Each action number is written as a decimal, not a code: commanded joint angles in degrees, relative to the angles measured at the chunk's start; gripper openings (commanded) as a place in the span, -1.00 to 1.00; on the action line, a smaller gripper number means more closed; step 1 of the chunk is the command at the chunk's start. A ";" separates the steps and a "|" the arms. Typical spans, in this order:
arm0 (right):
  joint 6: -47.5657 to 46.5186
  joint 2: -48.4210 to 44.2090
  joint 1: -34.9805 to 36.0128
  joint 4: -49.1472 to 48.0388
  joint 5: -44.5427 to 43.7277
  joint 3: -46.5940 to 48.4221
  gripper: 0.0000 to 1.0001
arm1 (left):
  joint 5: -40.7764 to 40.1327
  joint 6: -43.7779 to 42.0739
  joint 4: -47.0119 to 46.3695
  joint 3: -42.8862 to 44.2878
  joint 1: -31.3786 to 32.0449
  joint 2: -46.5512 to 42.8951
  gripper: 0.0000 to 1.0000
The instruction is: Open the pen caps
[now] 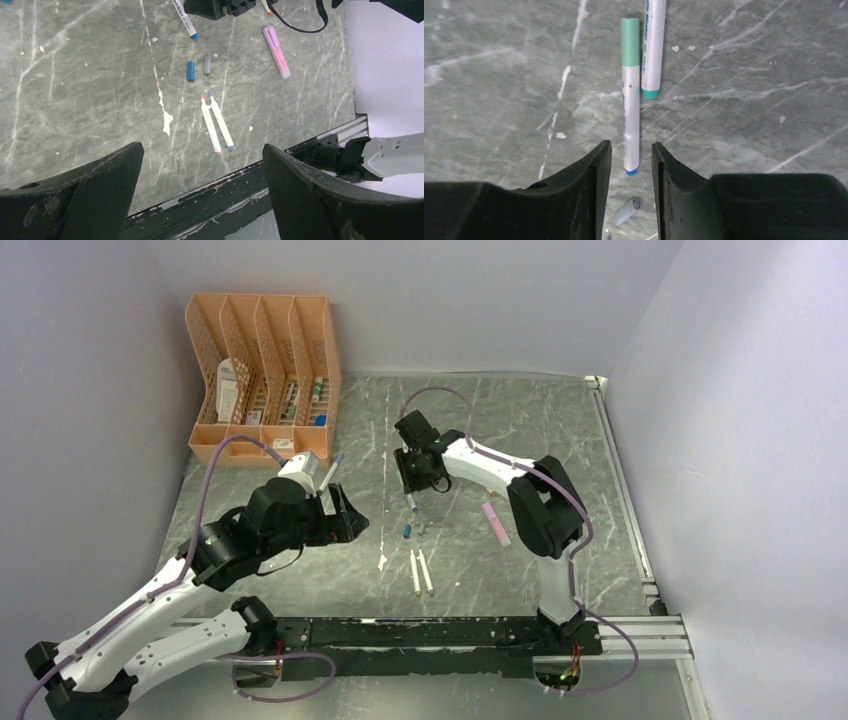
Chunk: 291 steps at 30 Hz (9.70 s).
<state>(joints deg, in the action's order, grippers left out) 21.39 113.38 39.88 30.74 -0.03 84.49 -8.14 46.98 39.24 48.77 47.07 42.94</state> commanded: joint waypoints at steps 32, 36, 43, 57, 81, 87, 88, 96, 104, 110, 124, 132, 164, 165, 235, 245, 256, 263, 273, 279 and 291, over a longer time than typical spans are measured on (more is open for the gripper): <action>-3.41 -21.39 -2.49 -0.11 4.40 -10.95 -1.00 | 4.71 0.75 -13.82 -4.69 -0.07 3.04 0.99; -0.25 -36.19 -5.76 -4.08 17.06 -22.82 -1.00 | 8.72 2.58 -25.85 -9.80 -0.13 3.00 0.99; 16.70 -55.42 -5.88 -25.27 37.37 -45.41 -1.00 | 12.59 11.90 -59.06 -23.58 0.19 1.46 0.99; 22.20 -59.76 -3.69 -30.00 38.42 -52.54 -1.00 | 13.25 12.29 -68.27 -23.16 1.77 12.58 0.99; 21.95 -58.50 0.46 -29.02 34.63 -51.16 -1.00 | 14.69 12.21 -70.26 -21.15 2.06 18.19 -0.53; 21.95 -58.28 0.39 -28.53 34.12 -50.51 -1.00 | 16.41 12.80 -71.18 -21.04 2.04 19.73 -0.86; 21.87 -58.19 0.45 -28.40 33.99 -50.41 -1.00 | 16.55 12.90 -71.15 -21.06 2.05 19.82 -0.86; 19.70 -55.11 0.40 -25.84 32.03 -47.14 -0.25 | 16.77 13.00 -70.46 -21.18 2.05 19.30 -0.86; 19.13 -49.80 0.61 -28.52 33.32 -45.23 -0.61 | 16.64 13.23 -70.36 -21.31 2.13 18.68 -0.86; 18.58 -48.99 1.23 -28.53 33.63 -45.25 -1.00 | 17.51 13.18 -69.50 -20.47 2.11 19.58 -0.38; 17.02 -47.64 1.26 -26.70 33.02 -44.42 -1.00 | 19.91 10.73 -66.78 -18.05 2.77 22.71 -0.40; 16.98 -47.64 1.28 -25.37 32.37 -44.40 -1.00 | 19.23 7.45 -61.57 -15.20 4.05 25.17 -0.86; 16.03 -37.05 15.15 -1.32 -4.27 -40.13 -1.00 | 25.63 -1.06 -36.81 -3.77 -13.43 23.49 -0.86; 15.46 -36.18 15.08 -1.16 -4.77 -39.62 -1.00 | 25.25 -0.88 -36.31 -4.65 -13.16 22.30 -0.86; 9.64 -51.70 0.19 7.34 -1.21 -37.45 -0.20 | 11.01 -4.86 -21.15 22.59 3.06 69.71 -0.63; 9.81 -51.63 0.05 6.54 -0.28 -38.52 -0.20 | 8.40 -4.27 -19.46 18.89 3.04 67.19 -0.58; 9.81 -51.89 0.06 6.29 0.14 -38.77 -0.19 | 8.40 -4.07 -18.66 20.07 3.11 68.05 -0.26; 9.90 -51.81 0.06 6.30 0.12 -38.64 -0.19 | 8.09 -4.18 -17.10 21.39 3.08 66.02 -0.24; 9.36 -50.76 -0.65 8.09 -0.76 -33.56 -0.14 | 6.68 -5.27 -10.55 28.08 3.87 50.99 0.25; 6.66 -43.45 -2.26 5.57 -0.77 -28.28 -0.09 | 0.03 -5.75 -8.62 22.32 3.89 36.24 0.98; -2.53 -11.11 -3.13 -1.81 2.03 -3.08 -0.10 | -5.14 -3.40 -5.90 8.82 3.69 11.32 1.00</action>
<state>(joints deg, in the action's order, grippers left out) 23.42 94.11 37.04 31.99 0.91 74.83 -11.11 42.50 31.70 60.07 50.63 59.33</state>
